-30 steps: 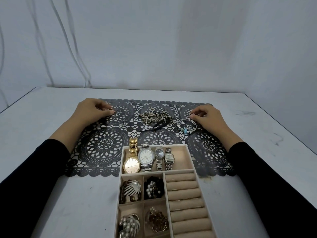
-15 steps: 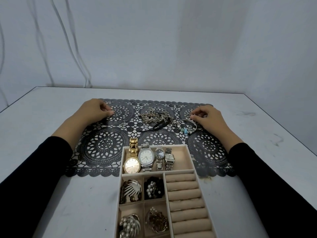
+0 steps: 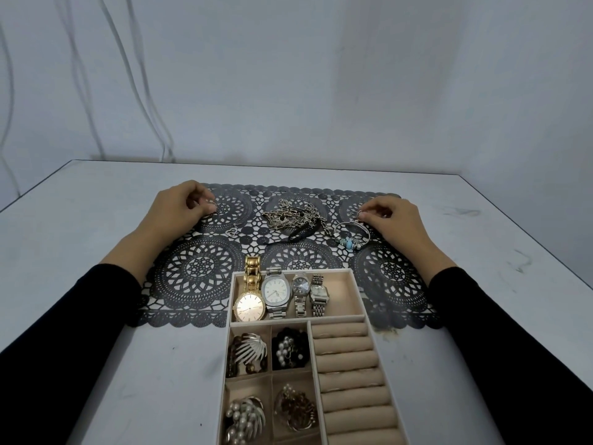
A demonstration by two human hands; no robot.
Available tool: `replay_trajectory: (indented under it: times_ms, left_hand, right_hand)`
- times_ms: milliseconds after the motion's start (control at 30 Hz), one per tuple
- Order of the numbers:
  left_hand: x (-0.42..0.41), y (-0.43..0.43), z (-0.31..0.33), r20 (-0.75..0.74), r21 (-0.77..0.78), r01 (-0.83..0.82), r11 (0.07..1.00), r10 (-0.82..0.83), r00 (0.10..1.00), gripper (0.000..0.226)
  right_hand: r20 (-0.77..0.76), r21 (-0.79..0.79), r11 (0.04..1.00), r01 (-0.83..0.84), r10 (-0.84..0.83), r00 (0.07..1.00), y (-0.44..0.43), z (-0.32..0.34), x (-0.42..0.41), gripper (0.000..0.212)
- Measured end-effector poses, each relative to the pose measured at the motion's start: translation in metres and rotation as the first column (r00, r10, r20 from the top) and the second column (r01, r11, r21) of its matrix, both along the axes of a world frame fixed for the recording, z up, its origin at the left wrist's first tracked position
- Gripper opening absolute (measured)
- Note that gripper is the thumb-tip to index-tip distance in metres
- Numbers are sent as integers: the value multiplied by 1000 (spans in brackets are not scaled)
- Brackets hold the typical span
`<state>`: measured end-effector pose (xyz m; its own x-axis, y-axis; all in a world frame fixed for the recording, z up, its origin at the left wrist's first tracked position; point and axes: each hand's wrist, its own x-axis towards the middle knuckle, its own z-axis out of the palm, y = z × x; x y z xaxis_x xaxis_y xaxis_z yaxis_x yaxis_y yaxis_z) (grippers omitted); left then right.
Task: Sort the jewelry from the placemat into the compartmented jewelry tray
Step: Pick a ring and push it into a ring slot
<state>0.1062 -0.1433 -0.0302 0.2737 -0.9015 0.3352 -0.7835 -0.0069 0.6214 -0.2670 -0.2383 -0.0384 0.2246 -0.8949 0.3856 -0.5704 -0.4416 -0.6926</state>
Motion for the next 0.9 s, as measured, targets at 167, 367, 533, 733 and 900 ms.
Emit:
replay_trajectory:
  times_ms: [167,367,533,733,900]
  left_hand:
    - [-2,4,0,-20,-30,-17,999,17,1000,15]
    - [-9,12,4,-62,-86,-13,996,8,998,13]
    - [-19,23,11,-291,-149,6,989,-49,955,16]
    - [-35,41,18,-452,-221,3,975,-105,886,17]
    - [-52,65,17,-446,-235,10,972,-117,888,18]
  right_hand:
    - [71,15,1000,14,-15,997,3,1,-1,8]
    - [208,83,996,9,-26,978,10,6,0,13]
    - [303,151,988,2,-48,952,22,12,1,12]
    - [407,253,966,-47,-62,911,44,18,3,8]
    - [498,286,952,-107,-52,865,79,25,-1,15]
